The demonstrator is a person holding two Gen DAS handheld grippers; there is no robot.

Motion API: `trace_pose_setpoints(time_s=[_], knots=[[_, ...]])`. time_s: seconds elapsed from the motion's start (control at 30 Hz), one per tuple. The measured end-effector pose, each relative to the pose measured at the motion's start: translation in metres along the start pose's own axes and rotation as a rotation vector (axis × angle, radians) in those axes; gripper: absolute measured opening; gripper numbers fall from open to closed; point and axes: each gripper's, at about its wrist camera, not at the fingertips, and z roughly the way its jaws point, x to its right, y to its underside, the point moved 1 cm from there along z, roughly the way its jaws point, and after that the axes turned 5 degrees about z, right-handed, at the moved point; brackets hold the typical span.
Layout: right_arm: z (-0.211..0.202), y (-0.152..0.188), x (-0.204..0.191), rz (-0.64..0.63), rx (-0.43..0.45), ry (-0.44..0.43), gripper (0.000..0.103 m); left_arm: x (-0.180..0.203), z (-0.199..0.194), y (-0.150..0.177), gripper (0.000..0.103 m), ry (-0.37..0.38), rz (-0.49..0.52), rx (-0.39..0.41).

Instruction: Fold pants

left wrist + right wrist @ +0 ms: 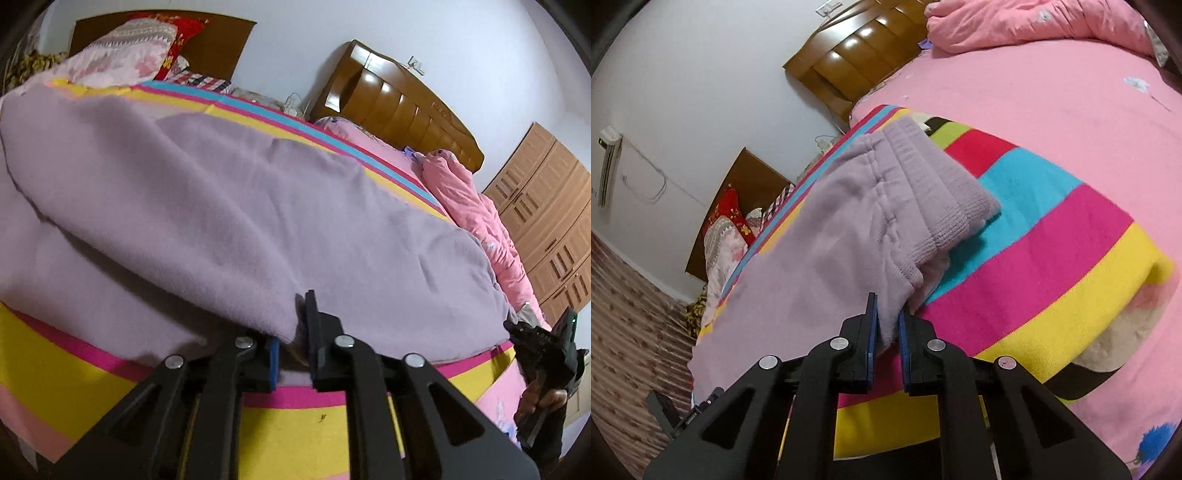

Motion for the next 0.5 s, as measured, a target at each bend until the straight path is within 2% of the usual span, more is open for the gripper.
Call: trace_pose_setpoints(time_s=[0.13, 0.2, 0.3, 0.33, 0.37, 0.5], knots=[[-0.009, -0.004, -0.015, -0.056, 0.057, -0.015, 0.011, -0.001, -0.004, 0.000, 0.015, 0.010, -0.028, 0.026], [-0.010, -0.007, -0.022, -0.096, 0.075, -0.008, 0.011, 0.003, -0.008, -0.003, 0.015, -0.003, -0.005, 0.054], [0.007, -0.007, -0.009, -0.085, 0.039, 0.025, 0.011, 0.005, -0.001, 0.000, 0.015, -0.017, 0.020, 0.031], [0.014, -0.006, 0.000, -0.062, 0.019, 0.029, 0.008, 0.003, 0.002, 0.002, 0.015, -0.017, 0.013, 0.020], [0.014, -0.004, 0.009, -0.022, 0.036, -0.013, 0.007, 0.002, 0.004, 0.005, 0.017, -0.014, 0.003, 0.023], [0.012, -0.006, 0.003, -0.043, 0.035, 0.021, 0.008, 0.004, 0.004, 0.005, 0.017, -0.021, 0.019, 0.024]])
